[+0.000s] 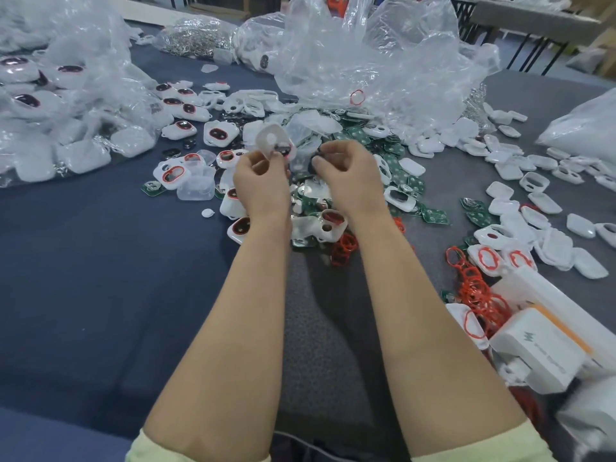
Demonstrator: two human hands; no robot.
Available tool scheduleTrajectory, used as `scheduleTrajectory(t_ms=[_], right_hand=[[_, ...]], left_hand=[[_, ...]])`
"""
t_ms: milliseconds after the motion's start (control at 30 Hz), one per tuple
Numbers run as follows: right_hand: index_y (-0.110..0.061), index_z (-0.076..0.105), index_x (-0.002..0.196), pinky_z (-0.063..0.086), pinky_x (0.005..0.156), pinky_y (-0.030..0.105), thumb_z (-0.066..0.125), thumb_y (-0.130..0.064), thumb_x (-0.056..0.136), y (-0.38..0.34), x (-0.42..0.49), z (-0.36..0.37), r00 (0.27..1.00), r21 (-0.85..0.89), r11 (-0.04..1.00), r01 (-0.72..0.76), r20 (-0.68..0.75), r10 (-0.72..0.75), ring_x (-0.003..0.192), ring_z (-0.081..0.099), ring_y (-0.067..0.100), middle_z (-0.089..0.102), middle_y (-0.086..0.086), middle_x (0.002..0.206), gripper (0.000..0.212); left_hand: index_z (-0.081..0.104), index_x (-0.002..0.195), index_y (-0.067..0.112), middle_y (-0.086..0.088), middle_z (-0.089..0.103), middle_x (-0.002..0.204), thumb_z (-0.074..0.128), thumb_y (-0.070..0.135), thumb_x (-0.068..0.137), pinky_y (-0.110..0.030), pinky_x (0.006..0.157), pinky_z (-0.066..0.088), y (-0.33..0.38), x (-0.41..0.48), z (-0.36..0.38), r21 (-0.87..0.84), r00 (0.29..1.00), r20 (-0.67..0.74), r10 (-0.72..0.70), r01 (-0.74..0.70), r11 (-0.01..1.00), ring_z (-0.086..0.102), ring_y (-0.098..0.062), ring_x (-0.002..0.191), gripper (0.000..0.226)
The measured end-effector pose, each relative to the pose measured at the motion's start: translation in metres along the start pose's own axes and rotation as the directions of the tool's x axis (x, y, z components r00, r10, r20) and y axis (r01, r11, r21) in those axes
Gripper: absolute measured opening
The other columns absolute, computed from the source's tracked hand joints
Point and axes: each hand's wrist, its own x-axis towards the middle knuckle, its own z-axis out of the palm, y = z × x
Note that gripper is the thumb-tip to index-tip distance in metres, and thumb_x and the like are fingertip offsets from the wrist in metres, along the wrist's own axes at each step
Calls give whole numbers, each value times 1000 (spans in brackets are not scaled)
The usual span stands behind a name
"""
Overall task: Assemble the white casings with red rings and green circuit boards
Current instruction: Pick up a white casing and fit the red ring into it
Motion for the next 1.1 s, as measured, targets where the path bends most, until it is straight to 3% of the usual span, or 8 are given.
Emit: scheduleTrajectory(t_ms=[100, 200, 300, 433, 567, 700, 833, 1100], right_hand=[[-11, 62, 85, 56, 68, 23, 62, 1, 88, 3, 2, -16, 997, 345, 936, -72, -10, 80, 66, 65, 12, 67, 2, 77, 12], [-9, 60, 80, 55, 63, 20, 62, 5, 87, 7, -1, -19, 995, 450, 891, -60, -45, 90, 59, 65, 11, 65, 4, 70, 16], [-15, 61, 77, 56, 67, 28, 65, -2, 87, 13, -4, -18, 988, 333, 943, -1, -146, 53, 69, 65, 17, 64, 6, 76, 17], [-22, 60, 72, 50, 64, 25, 67, -12, 86, 18, -4, -18, 971, 174, 985, 14, -238, 28, 61, 55, 3, 61, -4, 71, 19], [-23, 57, 71, 47, 66, 22, 67, -13, 86, 22, -4, -22, 972, 129, 992, 7, -233, 24, 64, 53, 3, 59, -6, 71, 20], [-20, 58, 75, 47, 66, 16, 66, -11, 86, 21, -6, -25, 980, 119, 992, 48, -199, -23, 63, 55, -2, 60, -7, 72, 16], [-14, 60, 81, 46, 67, 15, 63, -9, 88, 21, -6, -25, 977, 72, 992, 104, -192, -89, 67, 56, 3, 60, -6, 74, 9], [-14, 54, 89, 40, 67, 8, 57, -12, 93, 24, -5, -24, 968, -36, 992, 120, -217, -125, 73, 52, 4, 54, -11, 78, 6]], left_hand=[[59, 89, 8, -12, 67, 88, 65, 12, 90, -30, 72, 55, -5, -7, 5, 117, 988, 152, 13, -31, 993, 64, -20, 77, 7], [61, 96, 2, -15, 70, 91, 64, 16, 91, -29, 67, 59, -7, -15, 8, 198, 965, 257, 58, -111, 974, 71, -20, 74, 15], [62, 97, 0, -19, 70, 92, 63, 11, 91, -33, 75, 59, -7, -20, 11, 238, 941, 327, 86, -170, 956, 71, -23, 79, 13], [65, 98, -3, -17, 70, 90, 62, 4, 90, -27, 80, 57, -4, -26, 11, 177, 888, 454, 70, -167, 970, 69, -15, 80, 12], [68, 94, 1, -14, 71, 86, 61, 8, 89, -41, 90, 55, -2, -27, 9, 240, 852, 520, 65, -219, 946, 68, -18, 83, 11], [66, 90, 10, -5, 69, 80, 59, 13, 92, -39, 84, 57, -3, -27, 8, 264, 836, 540, 97, -278, 924, 68, -13, 75, 8], [60, 102, 2, -11, 70, 88, 58, 12, 94, -41, 83, 57, -5, -25, 9, 281, 855, 507, 105, -280, 918, 70, -20, 82, 12], [60, 106, -10, -8, 67, 82, 49, 22, 100, -19, 67, 56, -3, -27, 10, 171, 869, 494, -13, -82, 982, 67, -5, 64, 34]])
